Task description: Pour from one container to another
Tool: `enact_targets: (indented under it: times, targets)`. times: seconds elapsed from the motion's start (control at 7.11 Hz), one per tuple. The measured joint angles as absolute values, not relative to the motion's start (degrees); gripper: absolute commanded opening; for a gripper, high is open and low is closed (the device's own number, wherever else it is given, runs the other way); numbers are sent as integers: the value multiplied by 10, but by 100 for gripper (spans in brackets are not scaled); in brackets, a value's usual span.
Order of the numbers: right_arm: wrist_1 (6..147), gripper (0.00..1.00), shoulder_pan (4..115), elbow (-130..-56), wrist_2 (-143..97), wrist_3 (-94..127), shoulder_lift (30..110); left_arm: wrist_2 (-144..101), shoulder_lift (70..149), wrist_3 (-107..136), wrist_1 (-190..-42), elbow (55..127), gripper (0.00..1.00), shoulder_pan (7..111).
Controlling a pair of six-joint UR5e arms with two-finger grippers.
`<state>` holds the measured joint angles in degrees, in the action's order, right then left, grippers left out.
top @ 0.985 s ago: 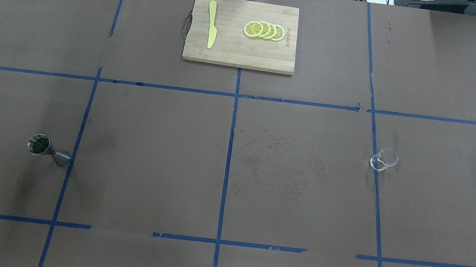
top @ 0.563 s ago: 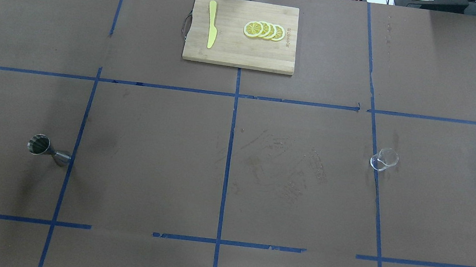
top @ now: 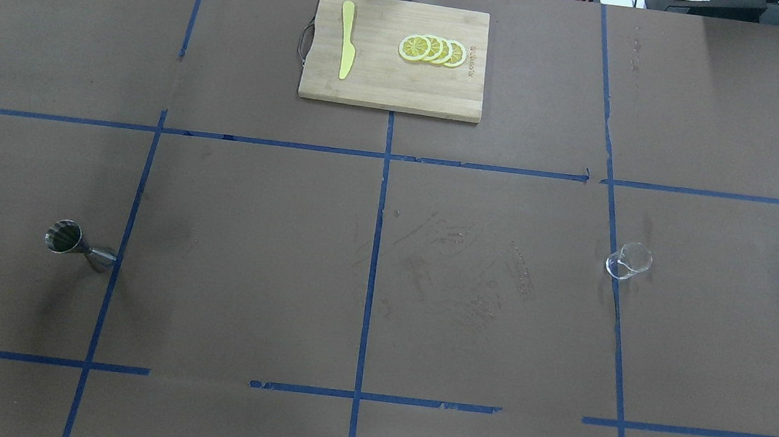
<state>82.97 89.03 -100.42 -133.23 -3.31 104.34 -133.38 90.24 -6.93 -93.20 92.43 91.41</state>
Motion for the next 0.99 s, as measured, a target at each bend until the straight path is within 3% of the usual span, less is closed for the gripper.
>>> enact_targets:
  times: [0.99]
  targets:
    - [830,100,890,-1004,-1334,-33,1044,-1332,852,-94,-941,953,100,915]
